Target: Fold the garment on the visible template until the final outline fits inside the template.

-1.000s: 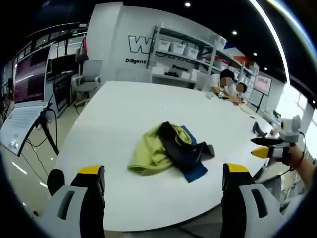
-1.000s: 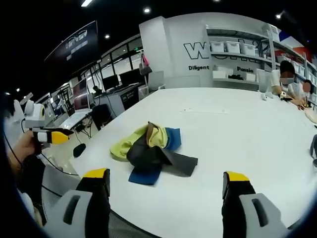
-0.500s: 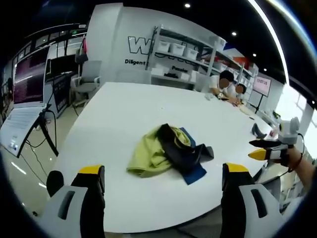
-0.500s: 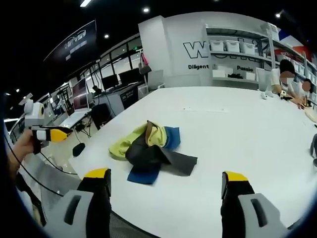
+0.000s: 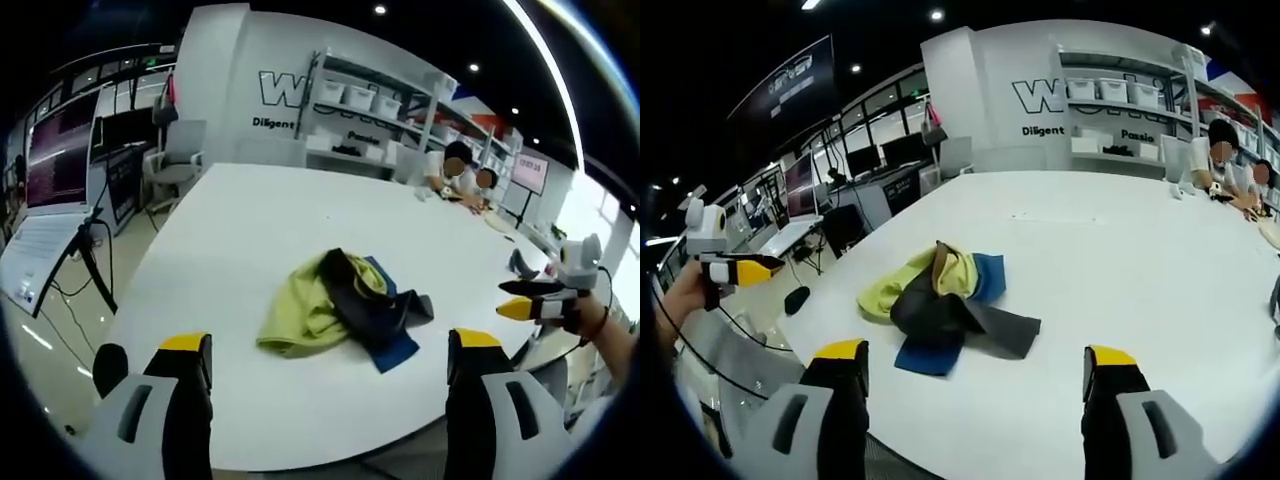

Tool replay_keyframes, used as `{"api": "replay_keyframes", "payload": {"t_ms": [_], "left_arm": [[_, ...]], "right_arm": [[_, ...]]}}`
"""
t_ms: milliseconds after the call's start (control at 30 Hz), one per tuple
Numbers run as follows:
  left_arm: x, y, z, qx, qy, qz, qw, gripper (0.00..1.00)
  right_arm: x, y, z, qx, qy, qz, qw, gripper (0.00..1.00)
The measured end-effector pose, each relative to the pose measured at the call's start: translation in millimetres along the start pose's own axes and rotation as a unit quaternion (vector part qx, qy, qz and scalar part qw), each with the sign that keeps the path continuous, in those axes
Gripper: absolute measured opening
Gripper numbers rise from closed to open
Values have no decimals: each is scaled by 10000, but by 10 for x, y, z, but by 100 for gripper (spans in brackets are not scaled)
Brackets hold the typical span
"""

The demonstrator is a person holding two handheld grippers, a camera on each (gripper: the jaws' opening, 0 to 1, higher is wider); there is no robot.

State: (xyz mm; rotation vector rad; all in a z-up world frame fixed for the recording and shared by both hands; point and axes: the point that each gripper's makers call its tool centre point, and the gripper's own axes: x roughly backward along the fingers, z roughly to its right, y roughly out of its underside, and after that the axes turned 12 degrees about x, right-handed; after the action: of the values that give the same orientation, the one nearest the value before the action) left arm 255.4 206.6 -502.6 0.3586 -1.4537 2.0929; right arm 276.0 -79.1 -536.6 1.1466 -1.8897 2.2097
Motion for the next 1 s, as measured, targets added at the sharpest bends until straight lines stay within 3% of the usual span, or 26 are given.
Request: {"api": "replay_keyframes", "payload": {"t_ms": [533,633,1000], "left_arm": [[-30,-17,1,31,1,24,10000,95],[-36,-7,0,17,4,-7,10000,95],[-48,9,-29,75,-18,-41,10000,94]], "right_arm": [[-93,-13,27,95,-5,-4,10000,77],[-115,-45,53,146,32,65,9999,69],[-378,-73,86,166,-66,63,9998,62]]}}
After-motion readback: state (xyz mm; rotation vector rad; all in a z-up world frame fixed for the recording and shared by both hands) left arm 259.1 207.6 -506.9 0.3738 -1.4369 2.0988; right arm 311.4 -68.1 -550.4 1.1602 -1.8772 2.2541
